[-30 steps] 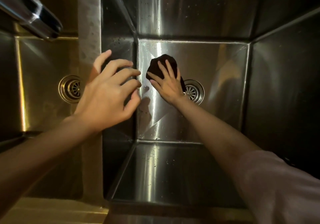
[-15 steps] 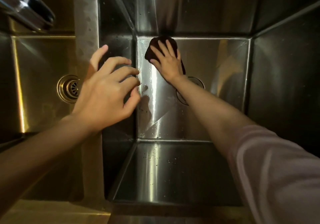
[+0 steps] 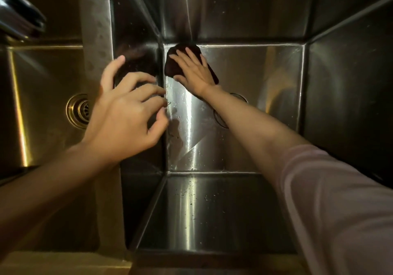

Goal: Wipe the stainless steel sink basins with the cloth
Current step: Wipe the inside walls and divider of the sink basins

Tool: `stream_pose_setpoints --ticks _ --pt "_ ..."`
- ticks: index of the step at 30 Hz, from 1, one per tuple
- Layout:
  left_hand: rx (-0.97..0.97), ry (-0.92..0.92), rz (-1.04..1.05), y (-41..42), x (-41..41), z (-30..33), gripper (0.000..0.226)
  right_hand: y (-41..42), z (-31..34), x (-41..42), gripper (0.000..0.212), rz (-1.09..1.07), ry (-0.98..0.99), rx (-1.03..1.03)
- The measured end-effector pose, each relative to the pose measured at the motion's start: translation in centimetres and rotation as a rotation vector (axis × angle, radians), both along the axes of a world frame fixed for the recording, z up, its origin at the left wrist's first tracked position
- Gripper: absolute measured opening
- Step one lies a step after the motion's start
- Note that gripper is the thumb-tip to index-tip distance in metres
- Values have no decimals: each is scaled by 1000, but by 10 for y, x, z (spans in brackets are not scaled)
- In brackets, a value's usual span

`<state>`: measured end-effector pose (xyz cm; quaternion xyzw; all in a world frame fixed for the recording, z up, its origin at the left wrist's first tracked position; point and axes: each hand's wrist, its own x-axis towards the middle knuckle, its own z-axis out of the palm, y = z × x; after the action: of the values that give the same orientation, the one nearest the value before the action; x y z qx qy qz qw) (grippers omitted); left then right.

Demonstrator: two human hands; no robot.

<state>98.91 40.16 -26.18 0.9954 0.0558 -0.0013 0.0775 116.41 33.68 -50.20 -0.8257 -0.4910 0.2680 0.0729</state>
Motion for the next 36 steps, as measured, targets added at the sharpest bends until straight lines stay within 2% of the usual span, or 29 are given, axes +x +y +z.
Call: stream_pose_setpoints --ticks 5,8,17,21,25,30,33,36 --pt "-5 10 -5 1 -1 -2 33 -57 -2 -36 55 -26 -56 69" --pt "-11 27 -19 1 0 -2 36 -82 -2 -49 53 38 -89 25" --pt "-24 32 13 -1 2 1 36 20 8 2 55 120 -3 -38" --pt "-32 47 19 -1 1 1 35 -15 4 -17 54 70 -27 31" --pt "-38 51 21 -2 1 3 33 -55 -2 -34 56 167 -18 38" --pt "-40 57 24 -2 3 5 34 -5 1 3 58 269 0 16" --pt "-33 62 27 -2 2 4 34 20 2 21 58 238 -11 -18" --pt "-19 63 23 -1 2 4 35 10 2 11 58 140 -10 12"
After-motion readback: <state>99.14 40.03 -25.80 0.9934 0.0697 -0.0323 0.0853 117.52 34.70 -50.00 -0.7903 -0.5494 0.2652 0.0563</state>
